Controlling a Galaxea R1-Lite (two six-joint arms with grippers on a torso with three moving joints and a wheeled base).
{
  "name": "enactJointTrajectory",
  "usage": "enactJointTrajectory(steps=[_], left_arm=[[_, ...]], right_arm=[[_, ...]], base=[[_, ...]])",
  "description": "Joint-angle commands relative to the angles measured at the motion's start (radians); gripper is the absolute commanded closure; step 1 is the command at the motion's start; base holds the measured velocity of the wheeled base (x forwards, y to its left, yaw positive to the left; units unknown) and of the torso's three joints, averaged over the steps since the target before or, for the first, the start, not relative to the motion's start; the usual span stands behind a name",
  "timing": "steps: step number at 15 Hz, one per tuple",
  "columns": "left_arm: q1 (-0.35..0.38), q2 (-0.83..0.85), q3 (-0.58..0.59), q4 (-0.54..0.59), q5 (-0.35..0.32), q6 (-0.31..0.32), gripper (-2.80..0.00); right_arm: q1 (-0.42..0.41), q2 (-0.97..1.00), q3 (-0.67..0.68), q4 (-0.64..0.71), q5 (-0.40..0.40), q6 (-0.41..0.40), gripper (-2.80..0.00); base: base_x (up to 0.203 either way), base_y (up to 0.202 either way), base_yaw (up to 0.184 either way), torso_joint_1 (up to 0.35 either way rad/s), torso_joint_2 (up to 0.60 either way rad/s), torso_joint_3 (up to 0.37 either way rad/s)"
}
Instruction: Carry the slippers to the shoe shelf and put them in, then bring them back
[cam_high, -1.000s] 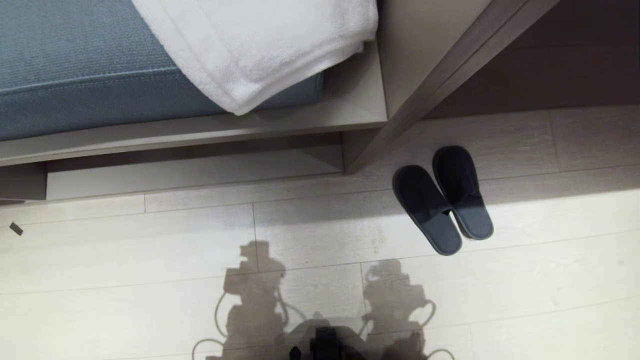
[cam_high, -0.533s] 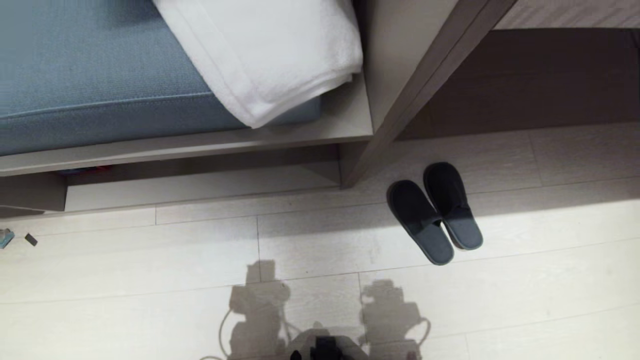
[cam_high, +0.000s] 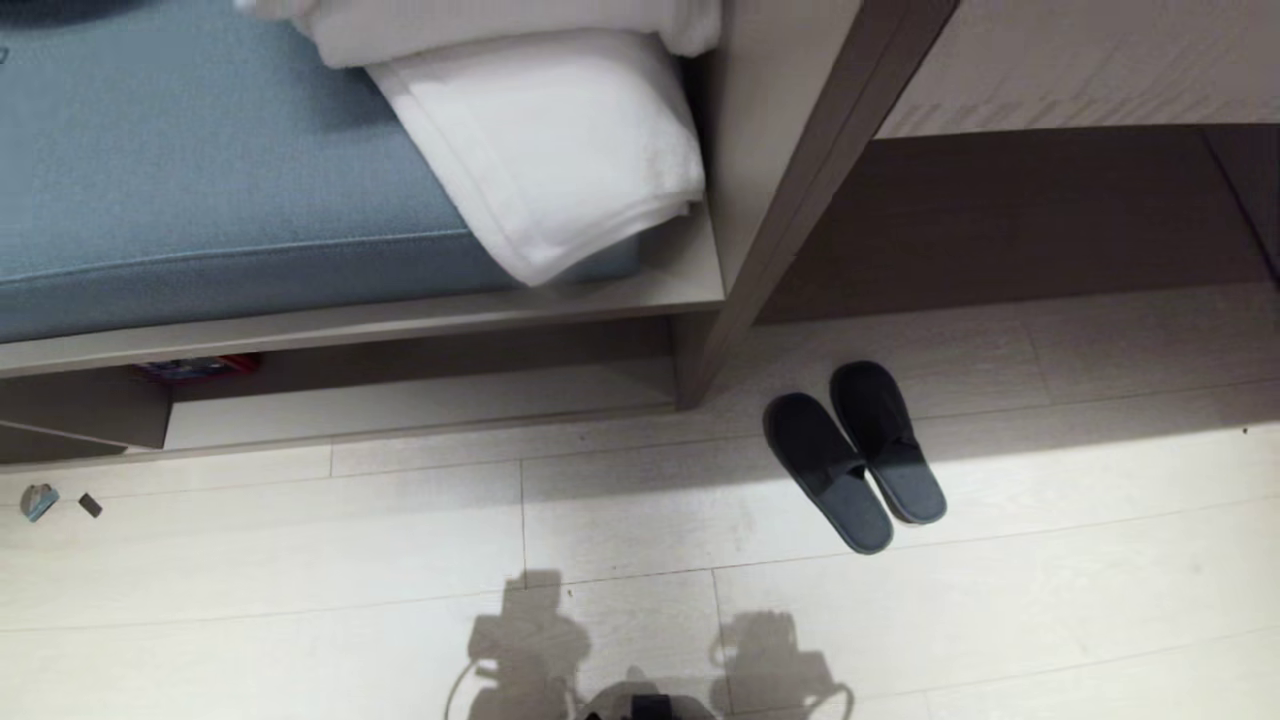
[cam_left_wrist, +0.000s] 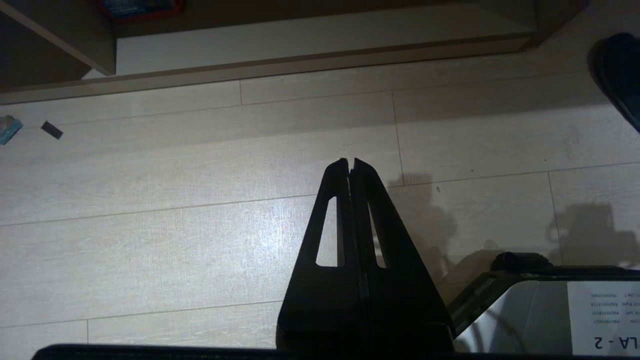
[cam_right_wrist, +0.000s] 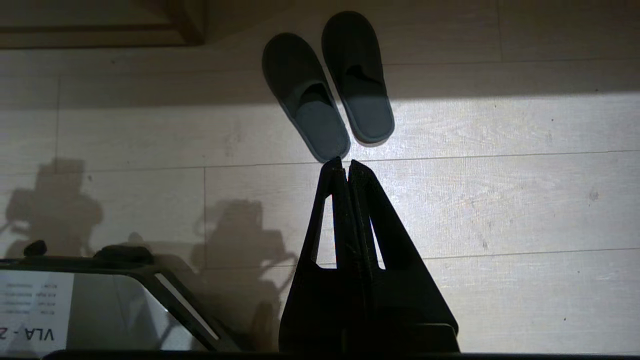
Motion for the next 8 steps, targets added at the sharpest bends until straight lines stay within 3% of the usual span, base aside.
enactJointTrajectory(steps=[1, 8], left_arm=[[0.0, 0.001, 0.0, -0.001, 0.0, 0.0, 0.0], [0.0, 0.001, 0.0, -0.001, 0.0, 0.0, 0.0]], right_arm=[[0.0, 0.003, 0.0, -0.001, 0.001, 0.005, 0.0], [0.0, 0.003, 0.0, -0.001, 0.001, 0.006, 0.0]], base=[[0.0, 0.0, 0.0, 0.002, 0.0, 0.202], [0.0, 0.0, 0.0, 0.001, 0.0, 0.204]])
